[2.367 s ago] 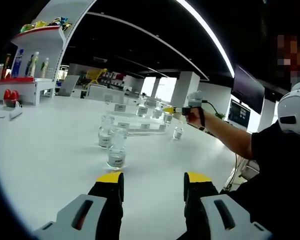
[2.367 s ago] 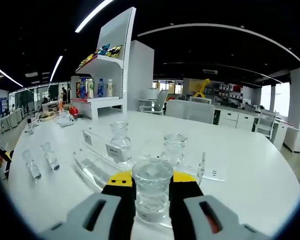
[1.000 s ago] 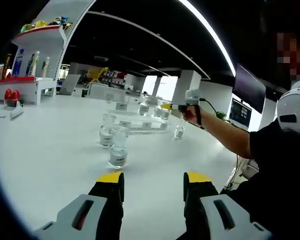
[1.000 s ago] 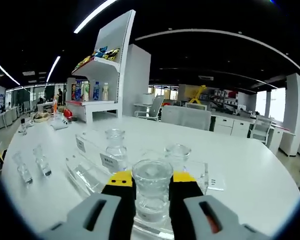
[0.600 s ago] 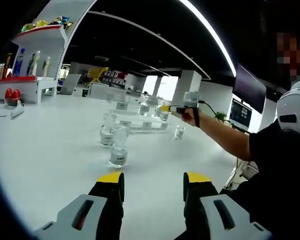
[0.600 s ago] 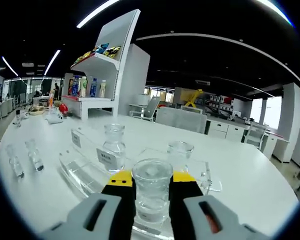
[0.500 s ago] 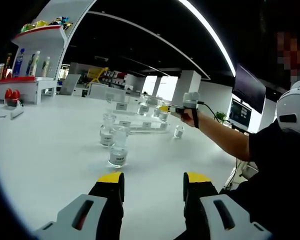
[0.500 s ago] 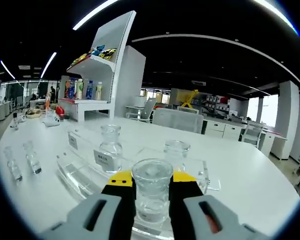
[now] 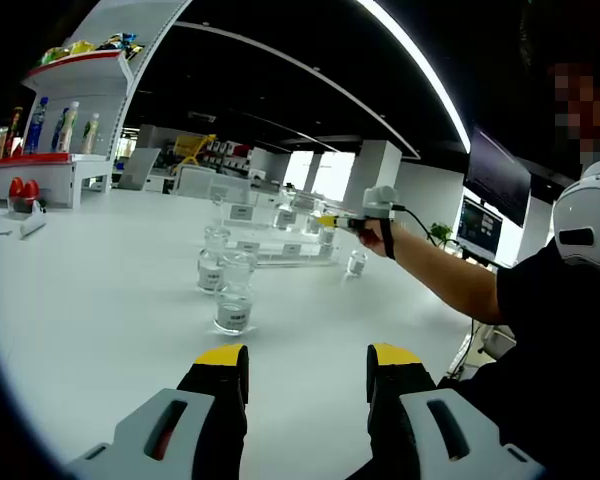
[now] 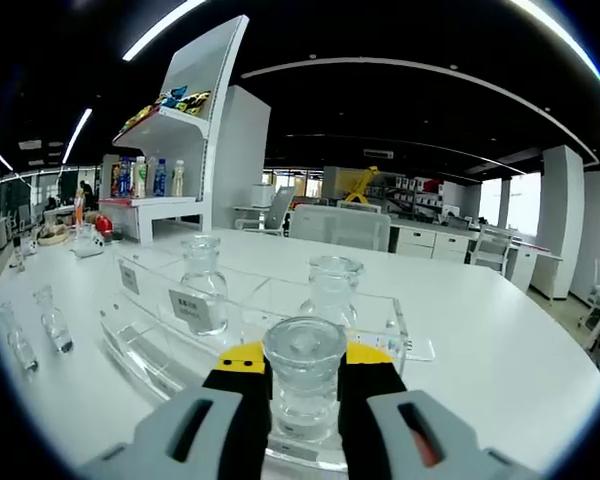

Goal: Identify the label on the chemical reagent bottle, grasp the chemical reagent bottle, and place it in the designated position on the reagent rack

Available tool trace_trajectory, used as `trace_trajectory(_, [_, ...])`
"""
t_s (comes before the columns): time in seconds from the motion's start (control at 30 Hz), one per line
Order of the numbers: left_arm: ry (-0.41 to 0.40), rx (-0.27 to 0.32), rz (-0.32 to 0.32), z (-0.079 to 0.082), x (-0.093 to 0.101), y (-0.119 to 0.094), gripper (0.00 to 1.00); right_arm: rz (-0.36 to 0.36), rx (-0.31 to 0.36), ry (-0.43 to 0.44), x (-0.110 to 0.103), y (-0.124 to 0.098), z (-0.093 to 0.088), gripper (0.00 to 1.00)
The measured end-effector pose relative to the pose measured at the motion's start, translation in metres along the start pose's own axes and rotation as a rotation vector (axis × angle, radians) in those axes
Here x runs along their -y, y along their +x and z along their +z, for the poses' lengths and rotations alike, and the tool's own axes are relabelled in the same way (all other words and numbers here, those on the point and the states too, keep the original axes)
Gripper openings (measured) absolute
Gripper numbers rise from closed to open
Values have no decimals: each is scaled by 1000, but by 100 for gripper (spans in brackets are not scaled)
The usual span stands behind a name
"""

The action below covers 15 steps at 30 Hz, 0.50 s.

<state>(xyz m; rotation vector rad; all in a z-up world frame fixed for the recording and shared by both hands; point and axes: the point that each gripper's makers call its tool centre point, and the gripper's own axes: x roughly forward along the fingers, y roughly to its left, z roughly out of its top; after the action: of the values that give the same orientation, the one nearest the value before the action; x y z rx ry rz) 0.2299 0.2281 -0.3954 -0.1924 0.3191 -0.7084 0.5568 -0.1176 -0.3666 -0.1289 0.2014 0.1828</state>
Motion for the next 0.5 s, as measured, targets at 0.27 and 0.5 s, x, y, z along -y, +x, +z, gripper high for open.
trace_trajectory(0.27, [4, 2, -3, 2, 3, 0, 48, -8, -42, -10, -7, 0, -5, 24])
trace_trajectory(0.5, [6, 6, 0, 2, 3, -2, 48, -6, -77, -5, -12, -2, -15, 24])
